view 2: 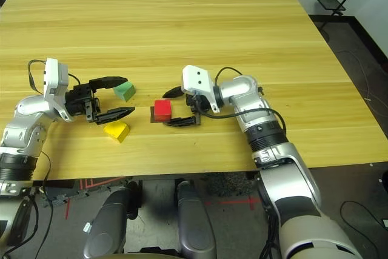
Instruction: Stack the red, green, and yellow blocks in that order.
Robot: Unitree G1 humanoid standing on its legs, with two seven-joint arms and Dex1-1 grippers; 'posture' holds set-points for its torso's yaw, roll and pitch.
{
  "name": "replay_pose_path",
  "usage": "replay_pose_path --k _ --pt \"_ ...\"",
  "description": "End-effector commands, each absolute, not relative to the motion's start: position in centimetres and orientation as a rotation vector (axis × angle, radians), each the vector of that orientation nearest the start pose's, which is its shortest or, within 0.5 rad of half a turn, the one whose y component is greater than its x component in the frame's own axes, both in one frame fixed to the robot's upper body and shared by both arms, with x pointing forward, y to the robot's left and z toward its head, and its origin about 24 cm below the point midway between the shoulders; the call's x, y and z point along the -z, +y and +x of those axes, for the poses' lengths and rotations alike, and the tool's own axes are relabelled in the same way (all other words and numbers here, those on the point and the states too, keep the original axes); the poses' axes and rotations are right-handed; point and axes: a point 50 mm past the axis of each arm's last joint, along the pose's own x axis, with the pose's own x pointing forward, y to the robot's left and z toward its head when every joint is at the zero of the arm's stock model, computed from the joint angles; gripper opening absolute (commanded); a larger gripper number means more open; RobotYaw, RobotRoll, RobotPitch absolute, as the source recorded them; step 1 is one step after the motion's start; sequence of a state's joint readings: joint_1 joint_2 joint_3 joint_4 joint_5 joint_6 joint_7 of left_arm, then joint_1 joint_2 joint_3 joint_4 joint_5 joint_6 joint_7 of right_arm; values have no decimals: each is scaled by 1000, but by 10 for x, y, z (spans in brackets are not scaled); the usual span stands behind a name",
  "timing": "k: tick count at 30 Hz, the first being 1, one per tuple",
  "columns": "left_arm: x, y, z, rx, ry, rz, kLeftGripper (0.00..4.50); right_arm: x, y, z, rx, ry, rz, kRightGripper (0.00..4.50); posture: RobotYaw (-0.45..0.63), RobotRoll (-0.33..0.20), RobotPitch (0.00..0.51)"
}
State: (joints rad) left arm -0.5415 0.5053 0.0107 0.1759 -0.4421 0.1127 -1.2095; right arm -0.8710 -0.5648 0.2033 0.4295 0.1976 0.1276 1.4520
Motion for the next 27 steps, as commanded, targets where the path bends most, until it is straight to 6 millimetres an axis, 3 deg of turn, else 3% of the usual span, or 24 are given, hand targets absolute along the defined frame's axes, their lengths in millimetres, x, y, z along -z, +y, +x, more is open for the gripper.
replay_pose_path --k 1,5,11,15,18,23,27 --pt "-166 173 308 1238 -183 181 4500 -213 -162 334 -1468 65 -516 4479 250 61 249" --pt "-172 174 312 1163 -193 174 4500 -229 -180 329 -1379 52 -469 4479 236 61 251" --pt "-189 175 311 970 -181 183 4500 -238 -207 321 -1173 27 -424 4479 224 63 259" --pt "-194 172 303 893 -135 196 4500 -241 -218 311 -1085 19 -392 4479 215 63 254" --pt "-188 173 299 793 5 251 4500 -239 -227 300 -1041 17 -364 4479 207 67 246" --pt "-177 172 295 662 178 313 4500 -228 -229 286 -1052 59 -307 4479 202 74 229" --pt "-173 166 299 636 197 290 4500 -219 -222 276 -1108 97 -281 4479 197 76 216"
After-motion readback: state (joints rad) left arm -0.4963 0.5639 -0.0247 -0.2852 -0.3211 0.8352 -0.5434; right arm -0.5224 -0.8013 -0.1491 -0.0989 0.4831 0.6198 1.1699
